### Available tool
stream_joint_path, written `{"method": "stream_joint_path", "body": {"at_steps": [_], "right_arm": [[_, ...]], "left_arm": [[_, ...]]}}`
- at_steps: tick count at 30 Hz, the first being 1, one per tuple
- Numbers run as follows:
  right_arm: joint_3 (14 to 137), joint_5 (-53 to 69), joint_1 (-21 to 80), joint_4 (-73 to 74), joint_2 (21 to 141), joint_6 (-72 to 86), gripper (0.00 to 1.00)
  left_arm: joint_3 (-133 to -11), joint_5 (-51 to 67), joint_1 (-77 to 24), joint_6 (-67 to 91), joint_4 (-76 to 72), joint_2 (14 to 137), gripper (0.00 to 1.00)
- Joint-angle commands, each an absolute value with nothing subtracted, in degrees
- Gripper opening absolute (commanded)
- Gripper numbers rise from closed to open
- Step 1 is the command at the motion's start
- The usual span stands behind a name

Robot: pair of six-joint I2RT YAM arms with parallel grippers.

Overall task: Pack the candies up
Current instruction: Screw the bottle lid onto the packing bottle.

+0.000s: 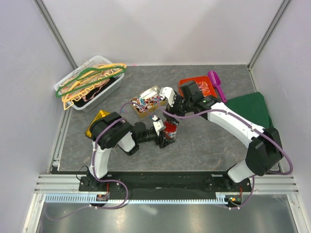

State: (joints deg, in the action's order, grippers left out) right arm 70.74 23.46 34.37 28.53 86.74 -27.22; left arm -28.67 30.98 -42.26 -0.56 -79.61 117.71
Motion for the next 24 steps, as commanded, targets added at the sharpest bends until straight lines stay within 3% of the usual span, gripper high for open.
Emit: {"method": "stream_joint_path", "body": {"at_steps": [1, 7, 24], "right_arm": [[69.35, 19.43, 36.47, 25.40, 89.38, -26.72, 0.92], [69.61, 17.40, 37.09, 25.58, 91.32, -27.25, 0.91], [69.70, 15.82, 35.16, 31.28, 82.35, -32.08, 0.91]], "left_arm": [[-27.51, 30.23, -42.54, -2.73, -95.27, 117.51, 0.49], [-27.51, 30.15, -42.54, -2.73, -95.27, 117.42, 0.49], [-27.60, 30.06, -42.54, -2.72, -95.27, 117.51, 0.49]]}}
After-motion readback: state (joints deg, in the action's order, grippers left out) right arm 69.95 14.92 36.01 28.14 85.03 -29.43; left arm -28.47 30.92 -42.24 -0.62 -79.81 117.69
